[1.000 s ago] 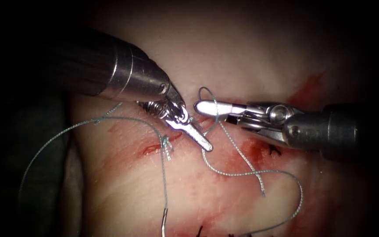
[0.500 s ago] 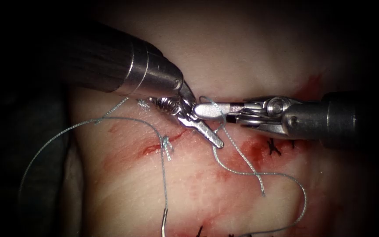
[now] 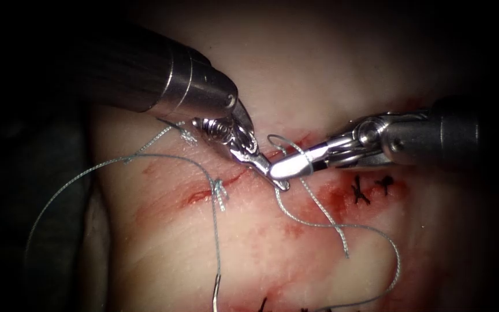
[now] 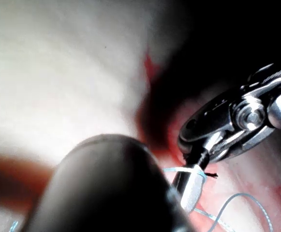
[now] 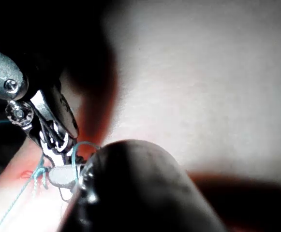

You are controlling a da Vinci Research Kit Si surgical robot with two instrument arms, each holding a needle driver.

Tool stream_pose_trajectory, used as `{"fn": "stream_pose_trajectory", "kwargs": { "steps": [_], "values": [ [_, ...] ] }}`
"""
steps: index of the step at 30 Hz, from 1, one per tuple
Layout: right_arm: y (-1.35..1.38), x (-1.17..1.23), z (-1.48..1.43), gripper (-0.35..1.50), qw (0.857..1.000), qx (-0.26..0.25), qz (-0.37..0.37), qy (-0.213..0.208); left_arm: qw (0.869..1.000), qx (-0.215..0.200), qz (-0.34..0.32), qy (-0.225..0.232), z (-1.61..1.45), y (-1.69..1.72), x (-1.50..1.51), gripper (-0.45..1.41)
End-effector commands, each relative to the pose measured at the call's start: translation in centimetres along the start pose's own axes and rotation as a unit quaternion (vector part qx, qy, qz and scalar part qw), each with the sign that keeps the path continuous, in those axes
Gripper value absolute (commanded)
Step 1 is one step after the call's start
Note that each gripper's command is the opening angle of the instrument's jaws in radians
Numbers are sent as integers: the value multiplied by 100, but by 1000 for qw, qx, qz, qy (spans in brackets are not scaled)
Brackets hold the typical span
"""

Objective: Wound Closure

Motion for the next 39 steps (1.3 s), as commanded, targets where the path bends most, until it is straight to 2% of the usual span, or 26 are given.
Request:
{"fn": "stream_pose_trajectory", "kwargs": {
  "steps": [1, 6, 11, 14, 20, 28, 34, 39],
  "values": [
    [-2, 14, 6, -35, 1000, -12, -1, -20, 1000, 2, -12, 1, 4, -3, 6, -45],
    [-13, 25, 15, -35, 994, -59, -14, -86, 999, 0, -50, 16, 3, -4, 9, -45],
    [-19, 18, 25, -35, 983, -95, -25, -153, 997, -4, -69, 29, -5, -4, 15, -45],
    [-23, 14, 29, -35, 972, -122, -34, -196, 996, -6, -83, 37, -11, -5, 17, -45],
    [-24, 12, 25, -35, 953, -143, -47, -261, 996, 4, -83, 41, -11, -6, 16, -45],
    [-29, 23, 19, -35, 944, -168, -63, -277, 995, 37, -88, 10, -6, -6, 9, -45],
    [-28, 26, 12, -35, 924, -209, -102, -305, 995, 35, -89, 10, -3, 0, 9, -45],
    [-28, 25, 8, -35, 898, -255, -129, -333, 995, 32, -89, 19, -5, 1, 11, -45]
  ]
}}
